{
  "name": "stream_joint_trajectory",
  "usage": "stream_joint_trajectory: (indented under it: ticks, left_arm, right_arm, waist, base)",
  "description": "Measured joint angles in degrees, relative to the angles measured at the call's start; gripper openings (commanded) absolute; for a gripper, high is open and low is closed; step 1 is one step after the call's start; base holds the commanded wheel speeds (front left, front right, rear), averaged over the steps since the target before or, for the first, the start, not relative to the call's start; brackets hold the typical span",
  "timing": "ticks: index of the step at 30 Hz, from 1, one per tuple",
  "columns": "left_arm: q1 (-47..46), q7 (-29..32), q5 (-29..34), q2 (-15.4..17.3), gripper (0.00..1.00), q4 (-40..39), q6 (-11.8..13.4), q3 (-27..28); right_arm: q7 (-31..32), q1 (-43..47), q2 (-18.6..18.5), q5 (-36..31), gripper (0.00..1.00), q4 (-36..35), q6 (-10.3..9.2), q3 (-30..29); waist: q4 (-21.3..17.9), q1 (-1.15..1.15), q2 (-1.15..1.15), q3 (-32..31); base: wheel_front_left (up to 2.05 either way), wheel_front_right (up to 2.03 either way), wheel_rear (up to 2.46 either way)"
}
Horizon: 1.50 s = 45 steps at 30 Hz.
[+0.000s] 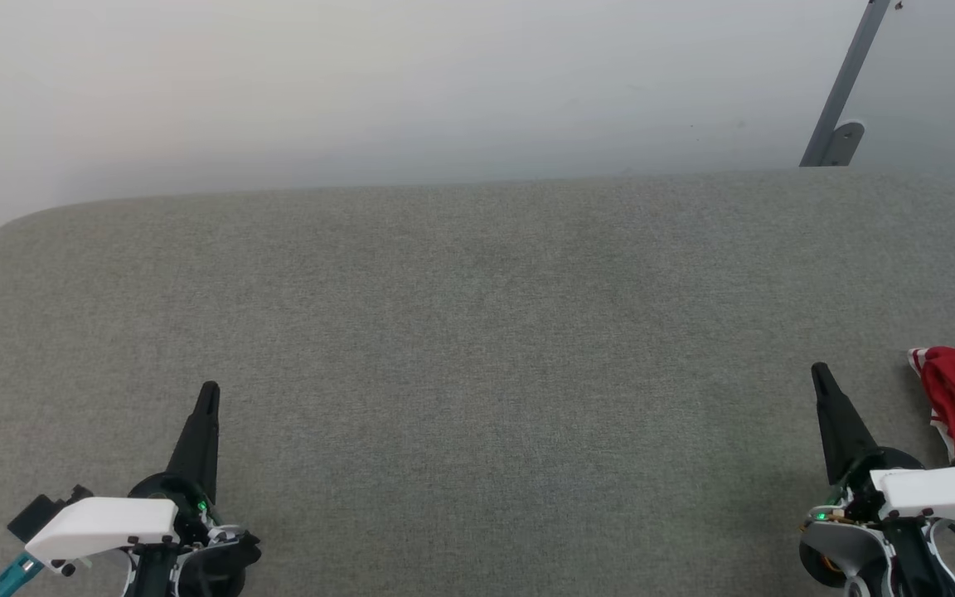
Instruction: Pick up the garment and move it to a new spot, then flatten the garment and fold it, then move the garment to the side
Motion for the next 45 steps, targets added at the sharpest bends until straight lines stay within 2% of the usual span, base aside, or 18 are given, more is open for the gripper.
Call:
stream_joint_trajectory:
  ticks: [6, 45]
  left_arm:
    - [-0.38, 0.51, -1.33, -0.29, 0.00, 0.26, 0.01, 0.30]
    - [-0.43, 0.87, -1.20, -0.59, 0.00, 0.30, 0.01, 0.87]
  right_arm:
    - [0.45, -0.53, 0.04, 1.68, 0.00, 0.26, 0.00, 0.07]
    - [0.45, -0.59, 0.05, 1.68, 0.00, 0.27, 0.00, 0.07]
  waist:
    - [-0.27, 0.00, 0.00, 0.07]
    - [-0.27, 0.00, 0.00, 0.07]
  base:
    - [0.00, 0.00, 0.00]
    - [0.00, 0.00, 0.00]
